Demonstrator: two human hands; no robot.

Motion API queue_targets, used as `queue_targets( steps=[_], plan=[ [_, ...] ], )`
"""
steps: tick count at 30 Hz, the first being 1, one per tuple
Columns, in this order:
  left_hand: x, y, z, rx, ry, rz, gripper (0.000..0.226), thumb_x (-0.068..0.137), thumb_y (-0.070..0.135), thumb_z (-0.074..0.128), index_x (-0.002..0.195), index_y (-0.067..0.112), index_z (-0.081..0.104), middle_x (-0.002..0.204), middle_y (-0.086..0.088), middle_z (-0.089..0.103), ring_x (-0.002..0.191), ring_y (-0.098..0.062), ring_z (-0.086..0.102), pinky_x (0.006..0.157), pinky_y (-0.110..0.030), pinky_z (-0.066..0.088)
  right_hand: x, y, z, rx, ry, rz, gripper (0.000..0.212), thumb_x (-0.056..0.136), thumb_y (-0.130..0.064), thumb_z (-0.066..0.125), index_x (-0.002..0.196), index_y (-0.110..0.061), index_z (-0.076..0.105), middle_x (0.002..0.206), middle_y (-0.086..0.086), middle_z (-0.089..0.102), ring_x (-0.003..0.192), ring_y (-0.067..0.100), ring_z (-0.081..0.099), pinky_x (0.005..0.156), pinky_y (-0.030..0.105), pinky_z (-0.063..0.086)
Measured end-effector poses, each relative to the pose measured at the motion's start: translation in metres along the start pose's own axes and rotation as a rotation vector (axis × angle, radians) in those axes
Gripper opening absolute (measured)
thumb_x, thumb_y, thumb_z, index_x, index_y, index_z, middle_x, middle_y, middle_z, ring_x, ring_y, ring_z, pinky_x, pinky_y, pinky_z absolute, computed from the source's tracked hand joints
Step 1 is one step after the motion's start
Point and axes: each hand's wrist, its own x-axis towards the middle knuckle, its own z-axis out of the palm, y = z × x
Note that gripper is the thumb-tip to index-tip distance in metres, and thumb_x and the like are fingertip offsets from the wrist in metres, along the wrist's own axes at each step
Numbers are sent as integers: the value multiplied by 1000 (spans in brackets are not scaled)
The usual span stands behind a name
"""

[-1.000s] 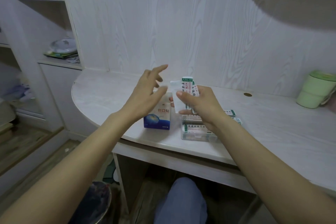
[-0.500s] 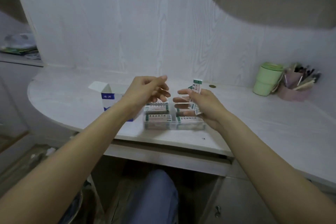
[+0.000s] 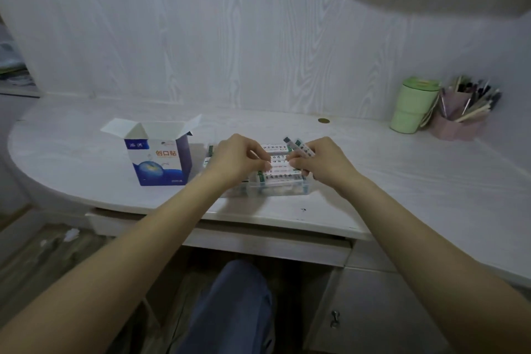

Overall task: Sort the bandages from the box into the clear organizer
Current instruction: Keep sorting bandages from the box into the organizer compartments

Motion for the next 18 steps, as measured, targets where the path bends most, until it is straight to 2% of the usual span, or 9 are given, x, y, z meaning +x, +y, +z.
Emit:
queue_targets(
  steps=[2, 6, 10, 12, 15, 18],
  plan=[
    [3, -1, 5, 54, 8, -11, 9, 76, 25, 78, 82, 22, 73, 73, 8, 65, 69, -3, 57, 56, -15, 40, 3, 3, 2, -49, -2, -15, 10, 87, -10, 63, 91, -11, 73, 67, 2, 62, 55, 5, 52, 42, 6, 35],
    [8, -5, 14, 134, 38, -37, 8, 73, 24, 80, 75, 25, 72, 67, 10, 65, 67, -10, 60, 70, -29, 52, 7, 7, 3, -83, -16, -24, 10, 85, -7, 64, 87, -10, 74, 63, 0, 61, 58, 7, 54, 46, 3, 37],
    [9, -5, 15, 259, 34, -46, 6, 74, 30, 77, 76, 29, 72, 64, 14, 61, 70, -9, 56, 58, -23, 39, 8, 11, 5, -104, -33, -14, 10, 82, -5, 66, 83, -10, 74, 68, 3, 63, 57, 7, 54, 47, 5, 38],
    [9, -3, 14, 310, 31, -43, 8, 74, 36, 77, 73, 32, 70, 64, 14, 60, 73, -10, 56, 57, -24, 36, 9, 12, 5, -112, -36, -16, 10, 82, -4, 67, 82, -12, 73, 72, 5, 65, 57, 7, 54, 52, 9, 40],
    [10, -5, 13, 356, 21, -65, 12, 72, 43, 77, 71, 34, 69, 69, 12, 63, 84, -15, 58, 69, -29, 42, 9, 12, 5, -112, -33, -21, 10, 79, -4, 69, 82, -12, 74, 76, 9, 69, 57, 8, 55, 57, 14, 43],
    [11, -8, 12, 353, -1, -63, 13, 71, 45, 77, 70, 34, 70, 69, 11, 64, 88, -18, 60, 75, -32, 44, 9, 12, 6, -92, -23, -25, 8, 78, -6, 71, 83, -11, 74, 79, 12, 72, 58, 10, 57, 56, 12, 43]
  ],
)
